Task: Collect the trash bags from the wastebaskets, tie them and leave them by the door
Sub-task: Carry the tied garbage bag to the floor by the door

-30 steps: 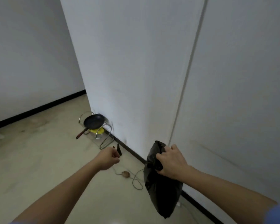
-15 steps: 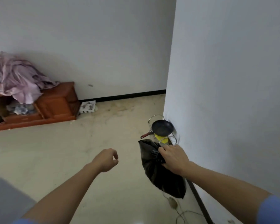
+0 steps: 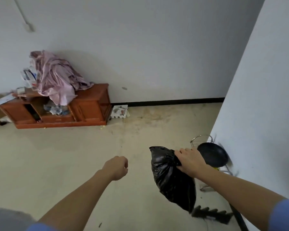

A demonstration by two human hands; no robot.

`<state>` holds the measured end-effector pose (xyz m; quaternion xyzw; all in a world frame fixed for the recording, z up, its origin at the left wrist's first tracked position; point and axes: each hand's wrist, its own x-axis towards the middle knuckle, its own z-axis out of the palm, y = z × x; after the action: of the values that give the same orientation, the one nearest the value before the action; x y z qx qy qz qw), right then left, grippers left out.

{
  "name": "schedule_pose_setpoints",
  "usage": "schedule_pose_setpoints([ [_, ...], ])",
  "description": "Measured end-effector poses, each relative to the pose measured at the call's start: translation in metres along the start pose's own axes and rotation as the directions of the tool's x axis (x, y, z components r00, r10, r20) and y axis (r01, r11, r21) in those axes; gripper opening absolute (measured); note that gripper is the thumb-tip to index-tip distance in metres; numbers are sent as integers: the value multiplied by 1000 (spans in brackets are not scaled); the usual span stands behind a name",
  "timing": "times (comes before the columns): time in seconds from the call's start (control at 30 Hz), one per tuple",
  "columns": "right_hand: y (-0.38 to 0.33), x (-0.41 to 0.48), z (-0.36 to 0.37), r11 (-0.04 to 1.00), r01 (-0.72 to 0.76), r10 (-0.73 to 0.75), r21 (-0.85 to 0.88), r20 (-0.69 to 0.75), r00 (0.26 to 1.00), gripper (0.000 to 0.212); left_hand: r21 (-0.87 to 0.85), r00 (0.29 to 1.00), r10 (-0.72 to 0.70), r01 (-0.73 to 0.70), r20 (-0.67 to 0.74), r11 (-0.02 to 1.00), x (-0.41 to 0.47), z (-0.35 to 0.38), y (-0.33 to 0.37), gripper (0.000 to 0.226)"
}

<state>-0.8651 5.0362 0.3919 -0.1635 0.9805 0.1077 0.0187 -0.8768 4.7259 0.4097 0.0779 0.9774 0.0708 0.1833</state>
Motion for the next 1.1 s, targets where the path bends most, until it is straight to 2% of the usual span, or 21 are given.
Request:
schedule_pose_setpoints([
  [0.3, 76, 164, -8, 978, -200, 198, 59, 29, 980, 49, 83, 987, 157, -160, 41, 984, 213, -90, 3, 25],
  [0.5, 163, 293, 17, 952, -296, 293, 77, 51, 955, 48, 112, 971, 237, -239, 26, 965, 375, -137, 38, 28],
  [0.6, 209, 353, 21, 931, -351, 343, 102, 88, 935, 48, 113, 965, 256, -261, 61, 959, 447, -167, 53, 26],
  [0.87, 326, 498, 25, 911, -406, 398, 75, 100, 912, 47, 104, 949, 305, -312, 81, 944, 630, -239, 78, 25],
  [1.1, 434, 625, 59, 821, -562, 550, 99, 129, 825, 46, 126, 897, 420, -437, 136, 891, 829, -287, 120, 26],
])
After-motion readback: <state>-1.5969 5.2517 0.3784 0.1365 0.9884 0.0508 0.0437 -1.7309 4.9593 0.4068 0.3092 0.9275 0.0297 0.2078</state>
